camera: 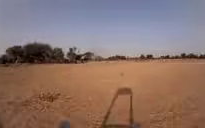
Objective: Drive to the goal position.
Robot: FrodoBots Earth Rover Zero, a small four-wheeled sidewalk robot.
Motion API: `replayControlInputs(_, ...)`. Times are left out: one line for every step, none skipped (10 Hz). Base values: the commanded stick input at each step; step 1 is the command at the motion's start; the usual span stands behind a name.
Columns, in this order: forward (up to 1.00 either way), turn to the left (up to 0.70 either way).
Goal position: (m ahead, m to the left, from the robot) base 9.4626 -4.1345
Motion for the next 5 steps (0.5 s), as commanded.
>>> replayControlInputs(0.7, 0.0)
replayControlInputs(0.7, 0.0)
replayControlInputs(0.7, 0.0)
replayControlInputs(0.7, 0.0)
replayControlInputs(0.7, 0.0)
